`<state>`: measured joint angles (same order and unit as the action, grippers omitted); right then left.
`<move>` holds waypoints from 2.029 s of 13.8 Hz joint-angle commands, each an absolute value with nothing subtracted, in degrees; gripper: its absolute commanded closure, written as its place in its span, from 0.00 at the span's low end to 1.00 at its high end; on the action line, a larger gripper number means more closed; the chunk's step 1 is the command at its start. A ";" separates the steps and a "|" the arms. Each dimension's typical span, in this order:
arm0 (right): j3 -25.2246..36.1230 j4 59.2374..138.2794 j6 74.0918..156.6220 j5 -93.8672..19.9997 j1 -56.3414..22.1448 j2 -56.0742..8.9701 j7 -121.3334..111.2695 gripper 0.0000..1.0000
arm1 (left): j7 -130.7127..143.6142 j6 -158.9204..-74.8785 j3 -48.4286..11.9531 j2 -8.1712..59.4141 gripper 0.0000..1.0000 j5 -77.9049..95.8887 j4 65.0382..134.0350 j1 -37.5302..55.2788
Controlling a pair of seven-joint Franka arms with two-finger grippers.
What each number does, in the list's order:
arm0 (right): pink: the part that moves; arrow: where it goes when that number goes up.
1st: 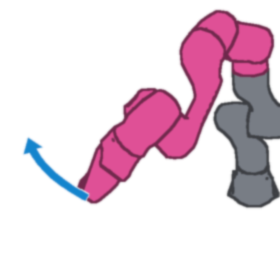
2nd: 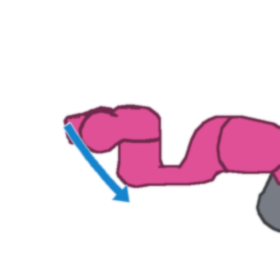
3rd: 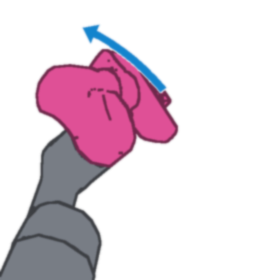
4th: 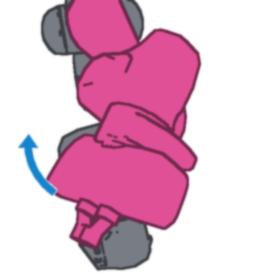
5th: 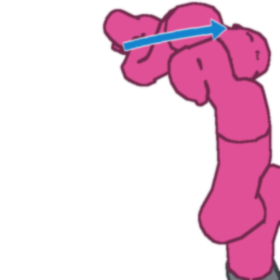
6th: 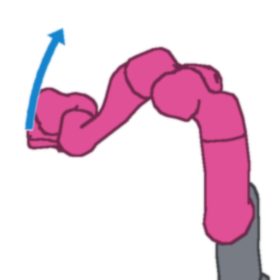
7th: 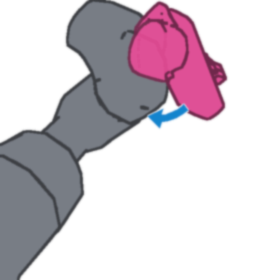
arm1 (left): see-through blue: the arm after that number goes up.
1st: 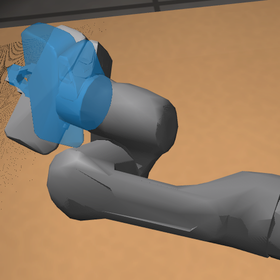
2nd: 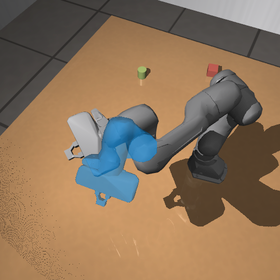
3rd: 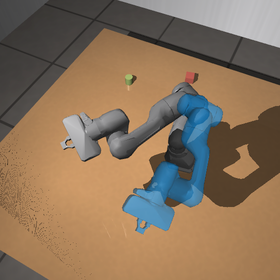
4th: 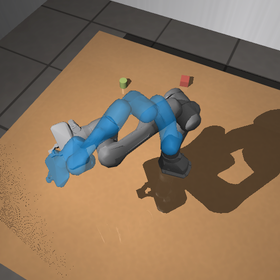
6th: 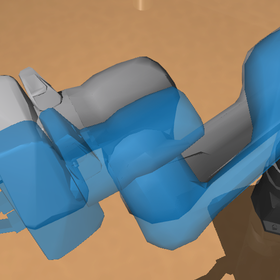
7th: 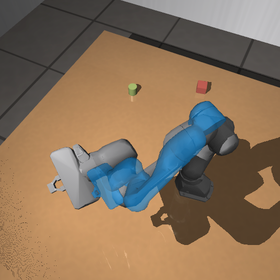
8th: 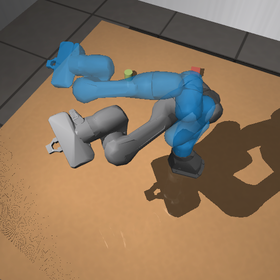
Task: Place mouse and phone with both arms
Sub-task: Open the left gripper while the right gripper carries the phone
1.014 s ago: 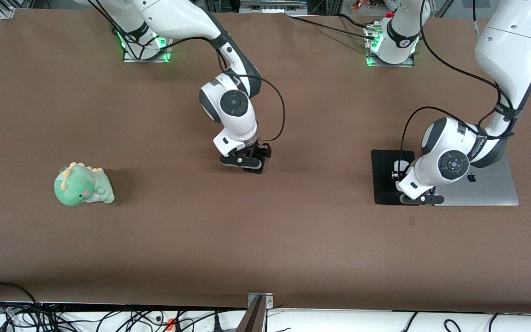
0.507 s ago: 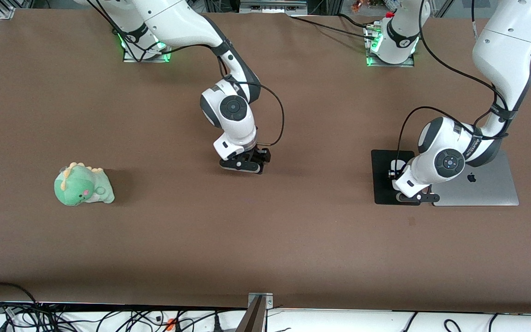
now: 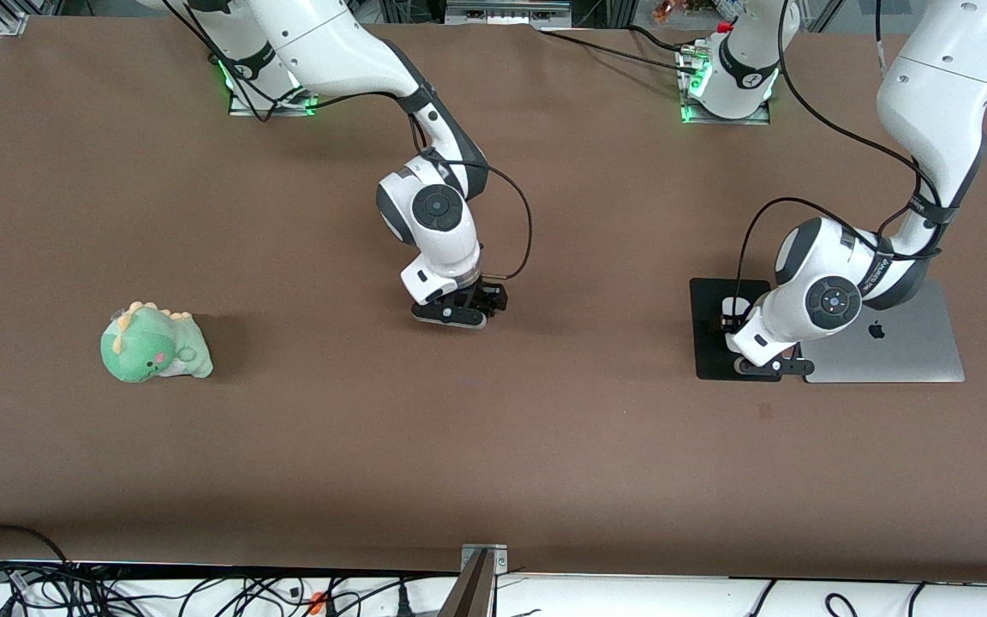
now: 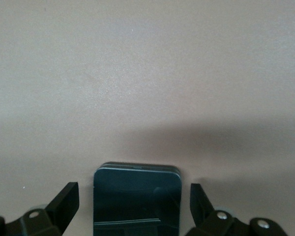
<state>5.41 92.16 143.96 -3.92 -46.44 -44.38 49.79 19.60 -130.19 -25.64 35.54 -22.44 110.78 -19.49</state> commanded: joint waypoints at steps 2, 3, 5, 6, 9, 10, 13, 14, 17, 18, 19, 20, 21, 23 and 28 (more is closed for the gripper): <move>5.45 90.26 144.40 -2.90 -46.49 -46.66 51.24 0.00 | 19.69 -129.82 -26.28 34.19 0.00 -24.26 110.05 -20.22; 5.45 90.35 144.93 -2.81 -46.58 -46.93 51.24 0.00 | 19.69 -129.73 -26.37 34.02 0.00 -24.26 109.78 -20.21; 5.45 90.35 145.37 -2.20 -46.93 -47.20 51.24 0.03 | 19.69 -129.73 -26.45 33.66 0.00 -24.17 108.99 -20.21; 5.45 90.35 145.37 -2.11 -46.93 -47.20 51.15 0.10 | 19.77 -129.73 -26.46 33.49 0.00 -24.17 108.55 -20.21; 5.45 90.26 145.02 -2.20 -46.93 -47.11 50.71 0.49 | 19.78 -129.64 -26.46 32.52 0.00 -23.82 108.54 -20.21; 5.45 90.26 144.93 -2.20 -46.93 -47.02 50.63 0.62 | 19.86 -129.64 -26.46 32.26 0.00 -23.73 108.54 -20.21; 5.45 87.56 139.86 -2.20 -46.23 -46.67 49.75 0.76 | 19.86 -128.33 -26.54 31.03 0.00 -23.47 108.37 -20.13; 5.45 84.75 135.40 -2.20 -45.10 -46.67 49.31 0.77 | 19.86 -127.54 -26.80 30.85 0.00 -23.21 108.02 -20.13; 5.27 78.16 123.88 -2.90 -41.67 -46.32 43.61 0.78 | 19.86 -123.15 -27.77 30.15 0.00 -23.12 105.92 -20.04; 5.10 76.39 120.71 -2.99 -40.27 -46.23 41.59 0.79 | 19.86 -122.09 -28.03 30.06 0.00 -23.12 105.21 -19.95; 4.92 75.07 118.06 -3.08 -38.51 -45.88 38.79 0.80 | 19.95 -121.30 -28.99 30.15 0.00 -23.12 104.77 -20.13; 4.92 74.80 116.12 -3.34 -36.76 -45.01 35.02 0.80 | 20.30 -120.85 -29.26 30.06 0.00 -23.03 104.59 -20.04; 4.92 74.79 115.23 -4.99 -34.56 -44.48 30.80 0.80 | 20.82 -120.24 -29.70 29.97 0.00 -23.03 103.89 -20.13; 5.36 75.06 113.92 -7.12 -31.57 -42.46 23.41 0.85 | 20.83 -117.79 -30.41 29.97 0.00 -23.03 102.23 -20.04; 7.72 79.70 111.96 -6.86 -25.14 -38.24 18.02 0.88 | 20.83 -112.94 -31.99 29.71 0.00 -23.03 98.71 -20.04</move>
